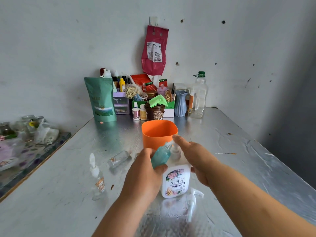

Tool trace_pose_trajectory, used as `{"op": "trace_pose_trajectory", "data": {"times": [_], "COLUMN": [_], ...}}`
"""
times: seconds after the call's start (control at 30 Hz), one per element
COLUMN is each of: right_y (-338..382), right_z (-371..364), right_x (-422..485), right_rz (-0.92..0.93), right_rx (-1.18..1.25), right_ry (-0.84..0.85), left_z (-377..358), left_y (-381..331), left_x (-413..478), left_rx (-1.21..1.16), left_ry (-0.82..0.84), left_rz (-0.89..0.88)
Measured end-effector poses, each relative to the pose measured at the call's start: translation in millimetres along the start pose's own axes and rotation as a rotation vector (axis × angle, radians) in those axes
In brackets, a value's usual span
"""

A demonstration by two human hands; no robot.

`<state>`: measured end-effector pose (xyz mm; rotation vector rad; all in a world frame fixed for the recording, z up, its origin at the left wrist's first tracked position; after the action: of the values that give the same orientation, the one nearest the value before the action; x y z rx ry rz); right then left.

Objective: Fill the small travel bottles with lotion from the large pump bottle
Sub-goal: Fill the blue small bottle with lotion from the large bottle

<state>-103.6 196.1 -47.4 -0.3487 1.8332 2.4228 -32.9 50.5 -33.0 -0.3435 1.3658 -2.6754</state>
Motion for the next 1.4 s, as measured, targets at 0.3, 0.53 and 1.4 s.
{"op": "trace_pose_trajectory", "data": {"times": [0.3, 0.53, 1.4], "right_y": [5, 4, 1], "right_z": [3, 5, 2], "right_x": [2, 3, -8], "right_rz": [0.038, 0.081, 0.025], "right_rx": [-0.060, -0.049, 0.038], "right_ry": [-0.013, -0.020, 0.028], "left_z": [0, -7, 3], "left_y": [-2, 0, -5], "left_x": [-1, -1, -8], "left_rx": [-0.020, 0.002, -0.033], "left_ry": [-0.008, -0.023, -0.036], "left_rz": [-0.008, -0.013, -0.023]}}
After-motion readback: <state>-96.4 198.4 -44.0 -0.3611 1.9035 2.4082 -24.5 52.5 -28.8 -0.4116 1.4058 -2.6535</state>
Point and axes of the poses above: each hand's wrist, its own x-axis towards the middle knuckle, its own z-axis out of the back of the hand, y = z × x, the point moved 6 cm from there along x, towards the middle knuckle, and after that the axes turned 3 degrees about -x, right-handed, at the moved point
